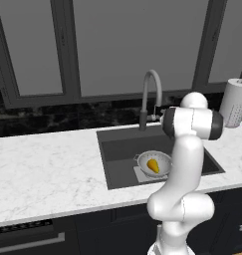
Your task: Put the colander in the sink, put the pear in the colander, and turn on the sink faucet and pour water over the colander.
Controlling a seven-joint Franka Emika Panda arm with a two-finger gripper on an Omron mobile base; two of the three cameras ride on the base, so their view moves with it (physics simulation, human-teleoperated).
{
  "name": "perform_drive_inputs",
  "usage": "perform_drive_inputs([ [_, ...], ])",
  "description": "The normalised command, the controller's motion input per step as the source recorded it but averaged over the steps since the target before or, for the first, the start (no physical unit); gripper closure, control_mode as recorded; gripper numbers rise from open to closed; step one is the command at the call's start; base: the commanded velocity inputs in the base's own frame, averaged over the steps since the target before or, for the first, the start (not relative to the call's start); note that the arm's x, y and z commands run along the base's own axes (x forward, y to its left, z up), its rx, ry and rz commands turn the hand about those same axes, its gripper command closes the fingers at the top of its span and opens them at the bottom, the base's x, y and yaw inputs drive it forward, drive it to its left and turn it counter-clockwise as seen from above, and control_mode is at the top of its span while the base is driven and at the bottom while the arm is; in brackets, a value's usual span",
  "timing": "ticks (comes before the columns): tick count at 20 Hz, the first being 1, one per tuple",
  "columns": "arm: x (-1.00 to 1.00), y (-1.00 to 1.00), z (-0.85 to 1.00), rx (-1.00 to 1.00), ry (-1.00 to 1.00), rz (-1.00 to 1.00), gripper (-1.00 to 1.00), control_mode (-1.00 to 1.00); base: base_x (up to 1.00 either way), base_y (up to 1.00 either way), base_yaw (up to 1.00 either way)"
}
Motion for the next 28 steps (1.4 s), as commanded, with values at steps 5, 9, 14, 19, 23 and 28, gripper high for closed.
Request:
perform_drive_inputs([
  [5,0.17,-0.18,0.0,0.0,0.0,0.0,-1.0,-1.0,0.0,0.0,0.0],
  [9,0.19,-0.14,0.0,0.0,0.0,0.0,-1.0,-1.0,0.0,0.0,0.0],
  [14,0.21,-0.07,-0.02,0.0,0.0,0.0,-1.0,-1.0,0.0,0.0,0.0],
  [19,0.12,0.0,-0.14,0.0,0.0,0.0,-1.0,-1.0,0.0,0.0,0.0],
  [23,0.06,0.01,-0.26,0.0,0.0,0.0,-1.0,-1.0,0.0,0.0,0.0],
  [28,0.04,0.1,-0.22,0.0,0.0,0.0,-1.0,-1.0,0.0,0.0,0.0],
])
